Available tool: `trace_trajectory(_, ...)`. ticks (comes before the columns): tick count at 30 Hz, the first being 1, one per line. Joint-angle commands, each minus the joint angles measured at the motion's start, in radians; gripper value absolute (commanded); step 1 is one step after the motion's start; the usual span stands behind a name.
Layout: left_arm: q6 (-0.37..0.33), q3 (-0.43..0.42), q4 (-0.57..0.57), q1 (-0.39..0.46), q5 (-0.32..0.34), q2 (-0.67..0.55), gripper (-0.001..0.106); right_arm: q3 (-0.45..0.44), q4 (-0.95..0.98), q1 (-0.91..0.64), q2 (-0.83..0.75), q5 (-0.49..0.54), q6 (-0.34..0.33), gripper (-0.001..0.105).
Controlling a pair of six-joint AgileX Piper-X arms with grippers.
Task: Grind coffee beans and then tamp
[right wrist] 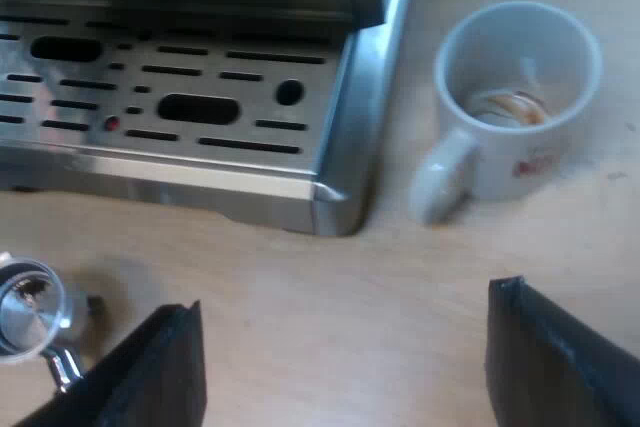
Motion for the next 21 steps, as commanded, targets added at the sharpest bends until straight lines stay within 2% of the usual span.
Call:
trace_trajectory(1, -0.014, -0.008, 0.004, 0.001, -0.061, -0.004, 0.043, -0.013, 0.065, -0.089, -0.049, -0.052, -0.077, 0.062)
trace_trajectory(5, -0.014, -0.008, 0.003, 0.001, -0.078, -0.004, 0.043, -0.013, 0.128, -0.194, -0.098, -0.08, -0.146, 0.062)
trace_trajectory(9, -0.014, -0.008, 0.003, 0.014, -0.078, -0.004, 0.043, -0.013, 0.161, -0.248, -0.131, -0.095, -0.182, 0.062)
trace_trajectory(12, -0.015, -0.013, 0.014, 0.075, -0.058, -0.004, 0.043, -0.013, 0.186, -0.257, -0.157, -0.1, -0.185, 0.062)
trace_trajectory(16, -0.006, -0.034, 0.073, 0.209, 0.032, -0.004, 0.043, -0.013, 0.212, -0.257, -0.194, -0.109, -0.185, 0.062)
trace_trajectory(17, -0.006, -0.04, 0.087, 0.252, 0.079, -0.004, 0.043, -0.013, 0.214, -0.257, -0.204, -0.109, -0.185, 0.062)
trace_trajectory(18, -0.006, -0.043, 0.094, 0.266, 0.098, -0.004, 0.043, -0.013, 0.215, -0.257, -0.209, -0.109, -0.185, 0.062)
trace_trajectory(20, -0.006, -0.049, 0.129, 0.344, 0.208, -0.015, 0.043, -0.013, 0.214, -0.257, -0.23, -0.109, -0.185, 0.062)
trace_trajectory(21, -0.006, -0.049, 0.134, 0.36, 0.225, -0.02, 0.043, -0.013, 0.212, -0.257, -0.234, -0.109, -0.185, 0.062)
